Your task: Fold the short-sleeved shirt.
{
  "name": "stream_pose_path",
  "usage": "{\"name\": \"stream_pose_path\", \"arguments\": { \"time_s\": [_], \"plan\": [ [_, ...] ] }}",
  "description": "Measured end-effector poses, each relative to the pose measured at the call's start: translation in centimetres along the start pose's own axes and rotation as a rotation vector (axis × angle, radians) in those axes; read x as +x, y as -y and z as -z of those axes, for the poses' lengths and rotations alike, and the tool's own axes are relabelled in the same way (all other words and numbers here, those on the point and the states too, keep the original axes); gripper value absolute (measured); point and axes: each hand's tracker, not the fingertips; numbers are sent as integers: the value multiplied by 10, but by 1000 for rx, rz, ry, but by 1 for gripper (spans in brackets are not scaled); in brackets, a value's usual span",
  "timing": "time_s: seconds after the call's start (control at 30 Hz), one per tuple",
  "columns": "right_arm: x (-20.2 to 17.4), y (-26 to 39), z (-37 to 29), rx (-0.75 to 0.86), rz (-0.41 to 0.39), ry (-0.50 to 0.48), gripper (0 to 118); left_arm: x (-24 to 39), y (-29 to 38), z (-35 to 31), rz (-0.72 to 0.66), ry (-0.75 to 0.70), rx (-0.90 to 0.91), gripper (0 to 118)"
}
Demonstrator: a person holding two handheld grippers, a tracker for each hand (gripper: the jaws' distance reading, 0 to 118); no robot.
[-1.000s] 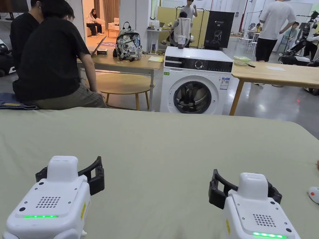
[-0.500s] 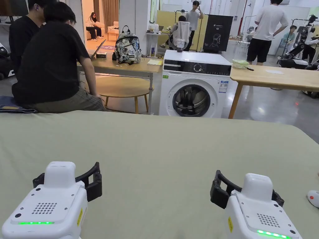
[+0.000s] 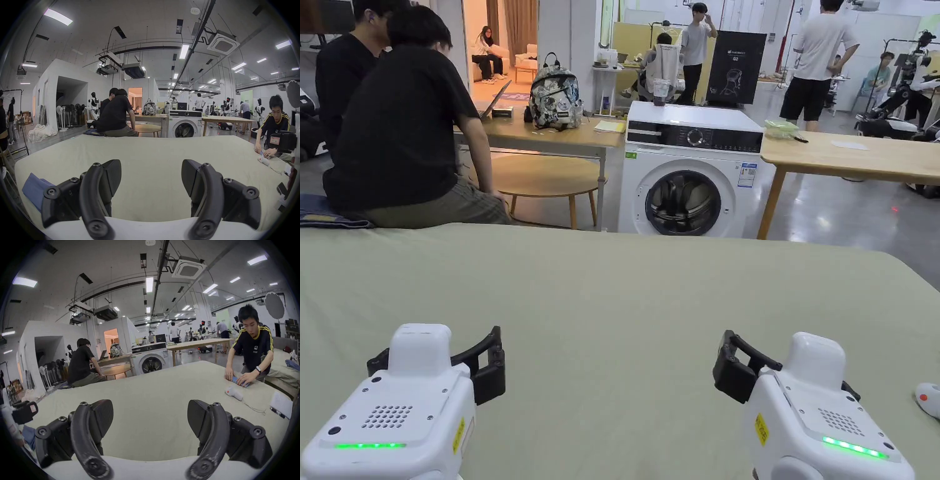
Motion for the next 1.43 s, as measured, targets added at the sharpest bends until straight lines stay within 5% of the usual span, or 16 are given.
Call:
{"name": "stream_pose_path", "arguments": {
  "time_s": [0.2, 0.67, 1.43],
  "plan": [
    [-1, -7, 2, -55, 36, 2, 96, 0, 2, 2, -7, 14, -16, 77],
    [-5, 2, 10, -67, -38, 93, 96, 3, 4, 7, -15, 7, 2, 77],
    [-6, 5, 10, -90, -71, 74, 96, 1, 4, 7, -2, 19, -30, 79]
  ]
}}
